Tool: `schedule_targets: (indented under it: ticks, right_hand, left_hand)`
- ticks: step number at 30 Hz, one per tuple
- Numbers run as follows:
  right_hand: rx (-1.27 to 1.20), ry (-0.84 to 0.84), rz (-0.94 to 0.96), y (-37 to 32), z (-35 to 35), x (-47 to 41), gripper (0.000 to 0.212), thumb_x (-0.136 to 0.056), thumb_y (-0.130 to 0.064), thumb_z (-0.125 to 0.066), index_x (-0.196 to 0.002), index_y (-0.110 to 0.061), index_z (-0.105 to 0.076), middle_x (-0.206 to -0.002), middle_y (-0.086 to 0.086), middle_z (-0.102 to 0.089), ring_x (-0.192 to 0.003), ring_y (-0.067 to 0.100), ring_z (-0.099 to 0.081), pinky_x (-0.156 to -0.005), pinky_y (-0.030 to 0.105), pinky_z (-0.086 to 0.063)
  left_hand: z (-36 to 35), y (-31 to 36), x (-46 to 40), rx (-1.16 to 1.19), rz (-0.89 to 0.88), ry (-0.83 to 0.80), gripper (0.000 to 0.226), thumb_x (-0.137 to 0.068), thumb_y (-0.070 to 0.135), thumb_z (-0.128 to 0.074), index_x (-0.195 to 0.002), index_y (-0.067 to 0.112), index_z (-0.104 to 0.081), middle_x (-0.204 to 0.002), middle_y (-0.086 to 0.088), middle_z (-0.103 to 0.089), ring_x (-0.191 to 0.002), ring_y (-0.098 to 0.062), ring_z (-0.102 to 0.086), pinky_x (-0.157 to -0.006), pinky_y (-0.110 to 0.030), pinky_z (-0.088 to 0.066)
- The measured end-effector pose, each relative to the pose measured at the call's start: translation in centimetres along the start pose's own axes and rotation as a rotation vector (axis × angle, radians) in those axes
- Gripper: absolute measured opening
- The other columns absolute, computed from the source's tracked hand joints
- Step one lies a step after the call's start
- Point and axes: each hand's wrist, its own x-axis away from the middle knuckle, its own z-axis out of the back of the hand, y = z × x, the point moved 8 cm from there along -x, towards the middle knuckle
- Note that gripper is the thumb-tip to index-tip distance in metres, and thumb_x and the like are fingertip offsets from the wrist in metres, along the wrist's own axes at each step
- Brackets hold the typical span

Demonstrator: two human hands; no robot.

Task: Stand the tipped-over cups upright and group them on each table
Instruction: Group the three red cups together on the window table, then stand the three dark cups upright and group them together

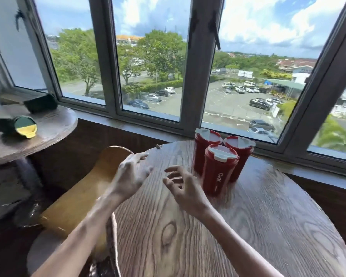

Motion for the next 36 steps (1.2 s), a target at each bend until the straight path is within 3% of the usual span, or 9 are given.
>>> schedule_targets:
  ticks: [4, 7, 10, 13, 15, 23, 28, 30, 36]
  right_hand:
    - [-0.008, -0.126, 0.12, -3.6, -8.3, -4.1, 0.026, -0.091, -0.024, -0.064, -0.116, -0.018, -0.061, -0.104, -0.005, -0.063, -0.099, 0.014, -0.064, -0.087, 0.03, -0.054]
    - [-0.013, -0.221, 0.176, -6.8, -14.9, -6.2, 0.032, -0.085, -0.036, -0.064, -0.114, -0.023, -0.061, -0.105, 0.003, -0.066, -0.099, 0.018, -0.065, -0.089, 0.039, -0.054]
    - [-0.01, -0.305, 0.25, -10.4, -21.9, -7.7, 0.035, -0.087, -0.036, -0.065, -0.119, -0.023, -0.061, -0.112, 0.008, -0.064, -0.105, 0.019, -0.062, -0.094, 0.035, -0.05]
    - [0.006, -0.361, 0.297, -14.0, -28.3, -9.1, 0.036, -0.09, -0.034, -0.064, -0.124, -0.023, -0.058, -0.119, 0.007, -0.06, -0.112, 0.016, -0.057, -0.096, 0.03, -0.047]
    - [0.0, -0.392, 0.309, -16.2, -32.5, -10.2, 0.037, -0.09, -0.035, -0.063, -0.126, -0.025, -0.056, -0.121, 0.005, -0.058, -0.113, 0.016, -0.055, -0.094, 0.028, -0.045]
    - [-0.013, -0.372, 0.292, -22.0, -45.5, -16.5, 0.039, -0.089, -0.035, -0.064, -0.126, -0.026, -0.056, -0.128, 0.004, -0.055, -0.12, 0.017, -0.053, -0.103, 0.03, -0.042]
    - [0.007, -0.357, 0.239, -22.1, -51.3, -21.3, 0.038, -0.09, -0.035, -0.064, -0.126, -0.027, -0.055, -0.128, 0.005, -0.053, -0.119, 0.015, -0.051, -0.1, 0.028, -0.04]
    - [0.022, -0.347, 0.221, -21.9, -53.7, -23.7, 0.039, -0.09, -0.035, -0.064, -0.126, -0.026, -0.055, -0.128, 0.006, -0.053, -0.12, 0.014, -0.05, -0.099, 0.026, -0.039]
    - [0.071, -0.35, 0.186, -21.6, -62.0, -31.6, 0.043, -0.092, -0.037, -0.061, -0.132, -0.026, -0.05, -0.131, 0.003, -0.048, -0.098, 0.003, -0.05, -0.078, 0.007, -0.037]
  left_hand:
    - [7.8, -5.2, 3.1, -0.115, 0.147, 0.172, 0.039, -0.082, 0.025, -0.068, -0.118, 0.01, -0.064, -0.117, -0.006, -0.065, -0.107, -0.018, -0.061, -0.093, -0.023, -0.042]
    - [14.1, -9.1, 5.8, -0.191, 0.248, 0.258, 0.037, -0.083, 0.02, -0.069, -0.119, 0.01, -0.063, -0.117, -0.006, -0.064, -0.108, -0.018, -0.06, -0.093, -0.019, -0.038]
    - [20.7, -12.5, 8.5, -0.265, 0.307, 0.354, 0.036, -0.083, 0.016, -0.07, -0.118, 0.008, -0.063, -0.115, -0.008, -0.064, -0.105, -0.019, -0.06, -0.091, -0.015, -0.037]
    - [27.0, -16.0, 10.6, -0.334, 0.347, 0.431, 0.036, -0.083, 0.017, -0.071, -0.117, 0.007, -0.063, -0.115, -0.009, -0.064, -0.105, -0.021, -0.061, -0.095, -0.024, -0.042]
    - [30.9, -18.5, 11.5, -0.37, 0.367, 0.457, 0.036, -0.083, 0.017, -0.071, -0.116, 0.008, -0.064, -0.113, -0.009, -0.065, -0.103, -0.021, -0.061, -0.093, -0.022, -0.041]
    - [42.7, -28.5, 10.6, -0.419, 0.383, 0.416, 0.035, -0.083, 0.019, -0.07, -0.117, 0.01, -0.063, -0.114, -0.007, -0.064, -0.104, -0.02, -0.06, -0.089, -0.015, -0.036]
    - [46.4, -35.2, 6.8, -0.363, 0.369, 0.372, 0.038, -0.086, 0.027, -0.066, -0.122, 0.016, -0.06, -0.122, -0.002, -0.061, -0.115, -0.014, -0.057, -0.101, -0.028, -0.044]
    - [47.3, -37.7, 4.7, -0.345, 0.353, 0.355, 0.039, -0.087, 0.027, -0.065, -0.124, 0.016, -0.058, -0.124, -0.002, -0.06, -0.116, -0.013, -0.056, -0.1, -0.025, -0.041]
    - [49.9, -46.2, -3.2, -0.317, 0.295, 0.285, 0.042, -0.088, 0.028, -0.064, -0.127, 0.017, -0.056, -0.131, -0.005, -0.056, -0.117, -0.014, -0.055, -0.096, -0.019, -0.039]
